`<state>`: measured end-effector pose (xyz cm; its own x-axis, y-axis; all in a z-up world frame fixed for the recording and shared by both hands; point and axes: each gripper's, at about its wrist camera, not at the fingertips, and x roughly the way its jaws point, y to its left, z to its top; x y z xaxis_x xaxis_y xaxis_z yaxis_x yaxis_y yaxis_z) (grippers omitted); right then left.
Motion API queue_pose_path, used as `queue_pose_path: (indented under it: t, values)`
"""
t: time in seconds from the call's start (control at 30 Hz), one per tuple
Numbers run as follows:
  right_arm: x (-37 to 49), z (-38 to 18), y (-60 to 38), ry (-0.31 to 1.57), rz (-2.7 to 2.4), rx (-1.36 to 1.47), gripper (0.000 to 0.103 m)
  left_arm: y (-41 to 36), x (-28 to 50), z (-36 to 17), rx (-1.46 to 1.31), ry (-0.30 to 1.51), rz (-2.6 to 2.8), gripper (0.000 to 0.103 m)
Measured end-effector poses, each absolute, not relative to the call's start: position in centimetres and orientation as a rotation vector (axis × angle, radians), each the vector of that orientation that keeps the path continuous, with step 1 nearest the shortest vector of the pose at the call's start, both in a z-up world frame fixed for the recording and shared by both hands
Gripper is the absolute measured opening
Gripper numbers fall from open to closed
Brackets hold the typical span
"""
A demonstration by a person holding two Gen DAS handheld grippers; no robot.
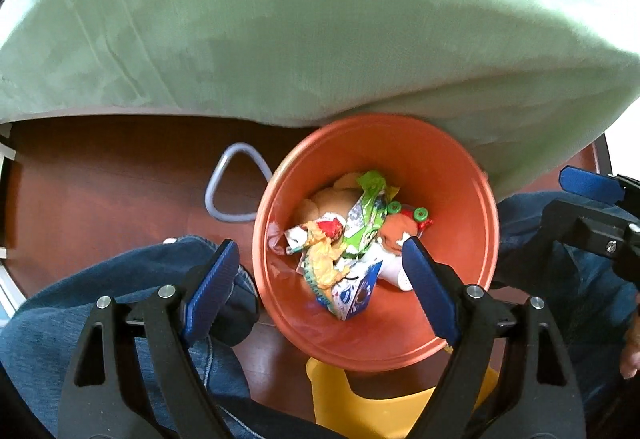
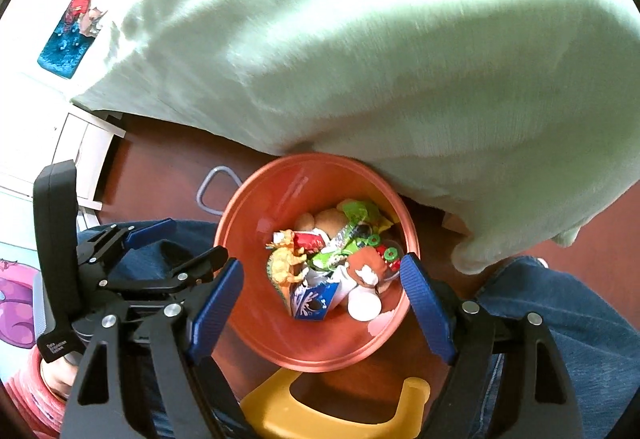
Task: Collect trash
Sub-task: 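Carry dinosaur and plush over the orange bucket and open both tools, then grasp the orange drink pouch with the right tool while the left tool grasps the white tissue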
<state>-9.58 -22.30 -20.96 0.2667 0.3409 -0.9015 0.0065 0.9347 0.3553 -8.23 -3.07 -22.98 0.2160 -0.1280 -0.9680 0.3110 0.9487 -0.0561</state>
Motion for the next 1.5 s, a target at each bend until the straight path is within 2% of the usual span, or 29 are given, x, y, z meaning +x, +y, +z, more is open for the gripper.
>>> queue_pose_path:
  t: [0.2,0.33,0.43,0.67,0.8,1.03,1.3,1.33,1.4,1.5]
  values:
    - [-9.2,-16.7,-22.8,1.201,0.252,0.312,0.079,-2.2,-7.7,-18.4,0.121,1.239,-0.330,0.081]
    - [-8.5,-11.9,-22.7,1.090,0.305,0.277,0.079,-1.0,-6.8,-12.5,0.094,1.075,-0.327,0.082]
    - [-7.0,-8.2,-22.9,0.997,0.333,0.267,0.079,-0.1,-5.9,-9.1,0.073,0.958,-0.292,0.089]
    - [1.9,-2.8,-24.4,0.848,0.266,0.207,0.080,2.0,-2.1,-5.4,0.017,0.839,-0.211,0.090]
    - [10.4,-1.7,-25.3,0.826,0.219,0.179,0.080,2.4,-0.2,-5.1,-0.007,0.829,-0.202,0.091]
    - [26.8,-3.0,-27.1,0.873,0.087,0.212,0.080,2.8,3.1,-5.3,-0.010,0.838,-0.193,0.091]
    - [37.8,-5.3,-27.7,0.945,-0.028,0.279,0.080,3.6,6.7,-5.7,-0.043,0.849,-0.167,0.091]
    - [38.5,-5.8,-27.7,0.959,-0.039,0.279,0.078,3.6,6.9,-5.7,-0.047,0.850,-0.166,0.091]
    - [39.2,-6.4,-27.6,0.989,-0.013,0.291,0.047,3.5,7.1,-5.6,-0.048,0.847,-0.165,0.091]
    - [39.0,-5.8,-27.0,0.994,0.002,0.279,0.043,3.4,7.2,-5.4,-0.050,0.844,-0.169,0.091]
